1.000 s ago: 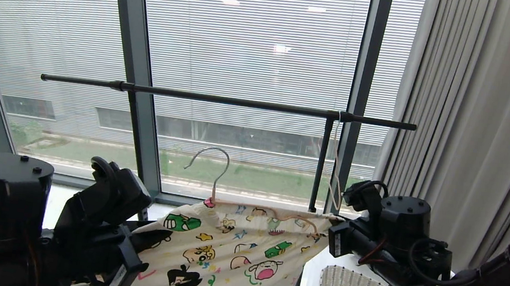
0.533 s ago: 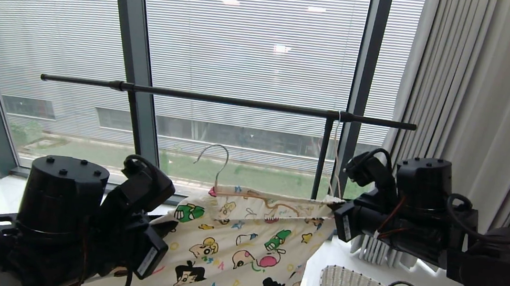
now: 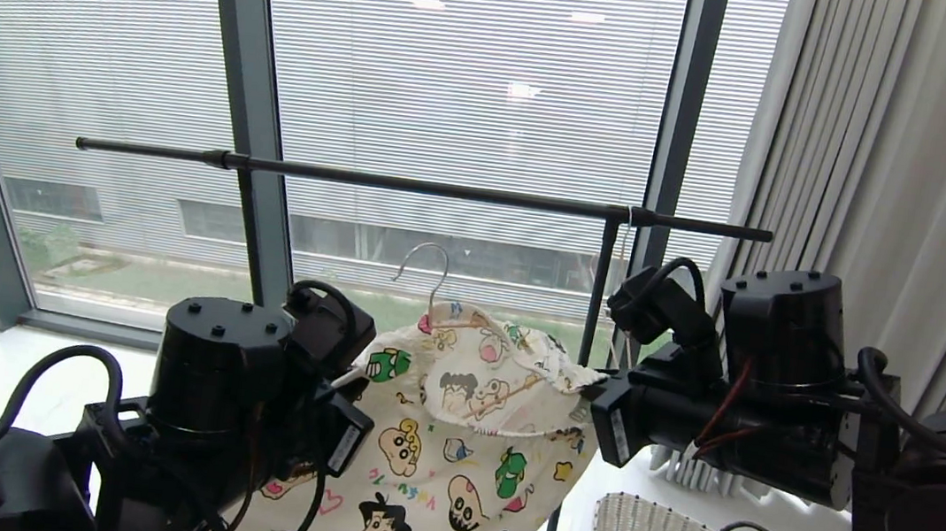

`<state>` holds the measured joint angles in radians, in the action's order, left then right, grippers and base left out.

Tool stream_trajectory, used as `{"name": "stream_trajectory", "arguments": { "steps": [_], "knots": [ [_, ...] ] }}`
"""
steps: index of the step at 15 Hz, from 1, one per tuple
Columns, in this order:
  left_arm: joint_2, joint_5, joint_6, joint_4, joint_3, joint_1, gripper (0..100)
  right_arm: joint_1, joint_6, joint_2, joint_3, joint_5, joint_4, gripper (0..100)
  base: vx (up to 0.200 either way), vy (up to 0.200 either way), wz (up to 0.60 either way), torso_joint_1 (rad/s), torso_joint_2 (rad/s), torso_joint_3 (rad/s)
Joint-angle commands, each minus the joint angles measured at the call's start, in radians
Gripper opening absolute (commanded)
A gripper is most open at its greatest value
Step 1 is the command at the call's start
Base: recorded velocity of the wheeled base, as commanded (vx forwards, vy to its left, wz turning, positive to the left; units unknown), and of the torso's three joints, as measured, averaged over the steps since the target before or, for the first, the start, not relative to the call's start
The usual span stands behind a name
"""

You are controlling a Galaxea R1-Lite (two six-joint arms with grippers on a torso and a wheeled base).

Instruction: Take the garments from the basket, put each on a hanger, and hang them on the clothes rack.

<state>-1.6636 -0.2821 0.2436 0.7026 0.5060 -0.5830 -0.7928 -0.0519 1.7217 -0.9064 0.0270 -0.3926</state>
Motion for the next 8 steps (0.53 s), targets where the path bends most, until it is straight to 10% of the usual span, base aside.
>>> {"name": "stream_trajectory", "arguments": {
  "steps": [1,8],
  "knots": [
    [-0.03,0.003,0.0,0.025,0.003,-0.006,0,-0.023,0.007,-0.016,0.001,0.001,0.021,100,0.0,0.0,0.0,0.0,0.0,0.0],
    [-0.015,0.169,0.009,0.08,0.0,-0.029,0,0.037,-0.043,-0.137,0.007,0.129,0.221,100,0.0,0.0,0.0,0.0,0.0,0.0]
  ]
}}
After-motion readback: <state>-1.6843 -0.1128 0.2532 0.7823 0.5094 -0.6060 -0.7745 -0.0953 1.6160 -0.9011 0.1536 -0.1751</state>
